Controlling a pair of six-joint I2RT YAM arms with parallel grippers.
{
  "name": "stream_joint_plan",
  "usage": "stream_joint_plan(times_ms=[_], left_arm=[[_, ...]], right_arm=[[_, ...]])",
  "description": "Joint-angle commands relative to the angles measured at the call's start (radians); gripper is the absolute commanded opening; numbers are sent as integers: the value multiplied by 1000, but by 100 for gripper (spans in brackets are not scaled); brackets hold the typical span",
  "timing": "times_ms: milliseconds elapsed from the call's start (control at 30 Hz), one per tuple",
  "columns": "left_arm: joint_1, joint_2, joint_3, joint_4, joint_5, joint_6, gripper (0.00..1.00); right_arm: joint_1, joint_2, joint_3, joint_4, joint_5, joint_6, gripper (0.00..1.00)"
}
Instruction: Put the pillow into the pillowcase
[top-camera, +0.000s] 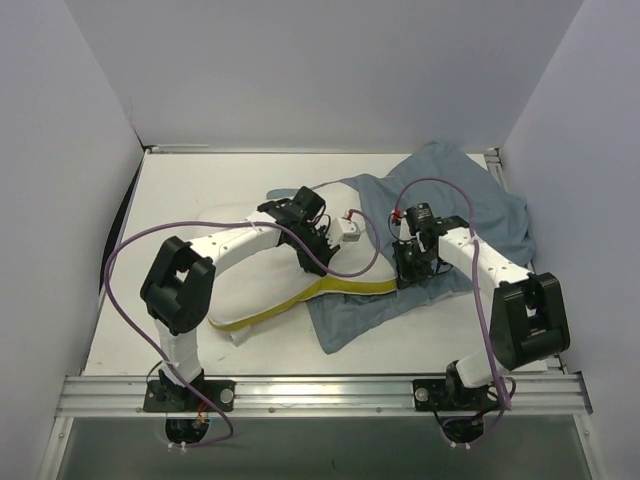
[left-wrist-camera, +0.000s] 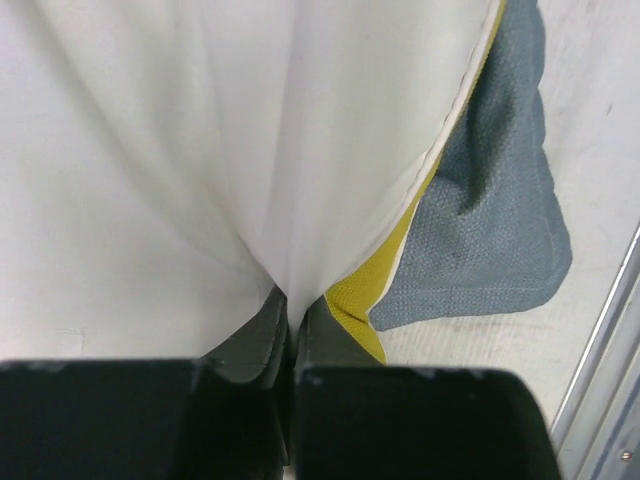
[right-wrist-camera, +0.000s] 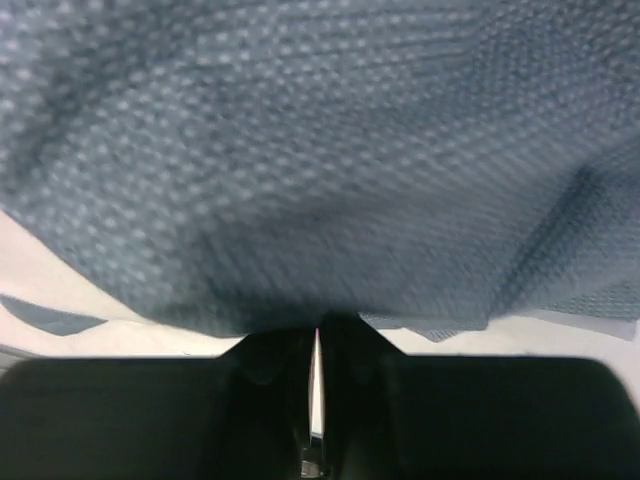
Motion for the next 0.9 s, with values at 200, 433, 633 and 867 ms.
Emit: stream_joint_plan(times_ms=[200,433,633,867], left_arm=[[20,48,281,-1,162,-216,0],[5,69,304,151,170,-398,0],[-16,117,106,300,118,-406,0],[-90,31,-39,101,203,-68,17]], right_arm=[[42,-170,6,38,-341,-14,0],[129,-293,2,16,-499,51,0],[28,-237,-15,21,-511,58,0],[-76,-214,120,-136,-545,-54,61]])
